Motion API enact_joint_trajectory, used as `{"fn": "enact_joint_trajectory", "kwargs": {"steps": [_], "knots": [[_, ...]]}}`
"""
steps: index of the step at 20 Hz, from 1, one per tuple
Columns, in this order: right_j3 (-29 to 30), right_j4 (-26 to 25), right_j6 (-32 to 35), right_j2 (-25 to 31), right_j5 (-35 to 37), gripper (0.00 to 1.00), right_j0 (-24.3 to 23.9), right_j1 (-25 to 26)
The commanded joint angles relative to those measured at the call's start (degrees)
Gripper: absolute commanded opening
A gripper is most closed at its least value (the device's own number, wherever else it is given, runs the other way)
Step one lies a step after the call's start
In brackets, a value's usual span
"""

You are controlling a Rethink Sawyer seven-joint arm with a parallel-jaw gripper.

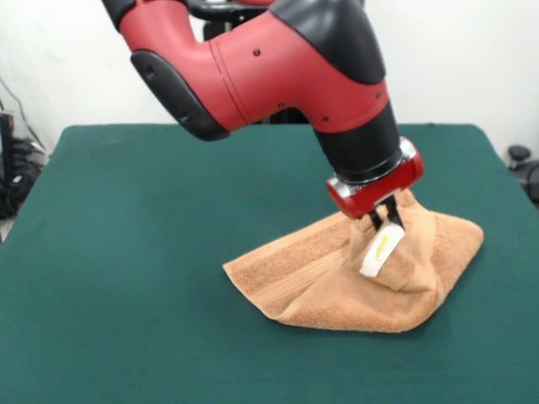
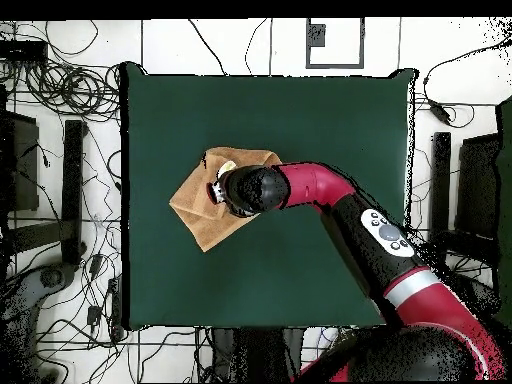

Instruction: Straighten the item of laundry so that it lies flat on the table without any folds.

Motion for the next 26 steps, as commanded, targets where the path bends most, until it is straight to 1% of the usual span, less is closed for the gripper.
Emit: {"fn": "enact_joint_trajectory", "kwargs": {"steps": [1, 2, 4, 7, 13, 18, 23, 26], "knots": [[2.9, 2.0, 0.9, 7.1, -5.8, 0.00, 3.2, -1.9], [2.5, 2.1, 2.3, 7.2, -7.3, 0.00, 3.7, -2.2], [1.6, 3.0, 4.9, 6.6, -7.9, 0.00, 4.9, -2.5], [1.7, 2.9, 6.9, 5.3, -10.2, 0.00, 6.2, -2.8], [2.2, 3.0, 7.6, 3.4, -13.0, 0.00, 8.3, -3.5], [1.0, 3.0, 7.7, 1.9, -14.1, 0.00, 10.7, -3.7], [0.1, 2.9, 6.8, 1.1, -13.4, 0.00, 12.0, -4.4], [-1.8, 1.4, 4.5, 0.3, -12.3, 0.00, 13.1, -4.5]]}}
